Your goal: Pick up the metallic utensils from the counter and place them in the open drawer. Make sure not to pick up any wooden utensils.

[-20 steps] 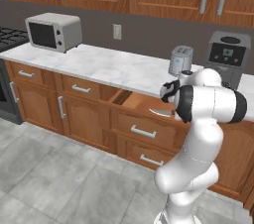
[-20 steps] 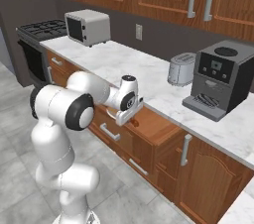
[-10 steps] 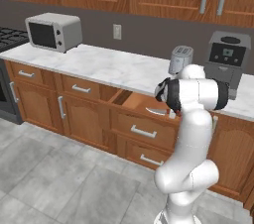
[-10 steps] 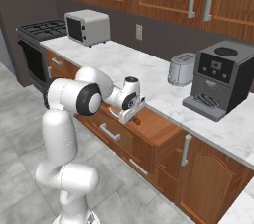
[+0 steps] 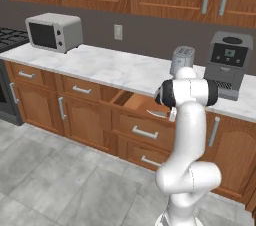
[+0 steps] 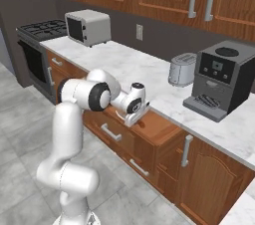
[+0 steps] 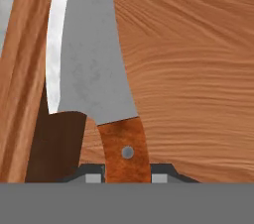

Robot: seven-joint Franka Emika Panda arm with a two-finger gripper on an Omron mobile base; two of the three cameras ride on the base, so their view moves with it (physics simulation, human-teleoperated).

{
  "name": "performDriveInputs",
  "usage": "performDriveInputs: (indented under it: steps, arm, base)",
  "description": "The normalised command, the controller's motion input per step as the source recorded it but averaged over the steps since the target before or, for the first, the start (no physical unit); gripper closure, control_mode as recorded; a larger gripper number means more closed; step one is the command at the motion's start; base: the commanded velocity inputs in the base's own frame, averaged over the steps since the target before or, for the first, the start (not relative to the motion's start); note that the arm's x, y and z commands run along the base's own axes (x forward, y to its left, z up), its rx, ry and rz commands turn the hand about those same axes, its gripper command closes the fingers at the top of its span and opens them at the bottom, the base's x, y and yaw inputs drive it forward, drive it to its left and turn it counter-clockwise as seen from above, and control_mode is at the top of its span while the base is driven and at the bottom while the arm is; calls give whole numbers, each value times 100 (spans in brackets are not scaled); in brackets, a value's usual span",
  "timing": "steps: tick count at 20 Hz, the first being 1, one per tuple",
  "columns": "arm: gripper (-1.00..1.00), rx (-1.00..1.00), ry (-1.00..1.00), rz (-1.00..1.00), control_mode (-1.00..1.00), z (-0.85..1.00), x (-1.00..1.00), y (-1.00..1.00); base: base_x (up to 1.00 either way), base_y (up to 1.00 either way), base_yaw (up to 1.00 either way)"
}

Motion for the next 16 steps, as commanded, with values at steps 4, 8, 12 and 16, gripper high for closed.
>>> performDriveInputs:
  steps: [4, 8, 12, 16]
  arm:
    - [100, 0, 0, 1, -100, -59, -48, -14]
    - [100, 2, 0, 4, -100, -60, -100, 0]
    - [100, 7, -6, 7, -100, -62, -100, 8]
    - [100, 7, -7, 7, -100, -56, -100, 26]
  base:
    - [0, 0, 0]
    - [0, 0, 0]
    - [0, 0, 0]
    - [0, 0, 0]
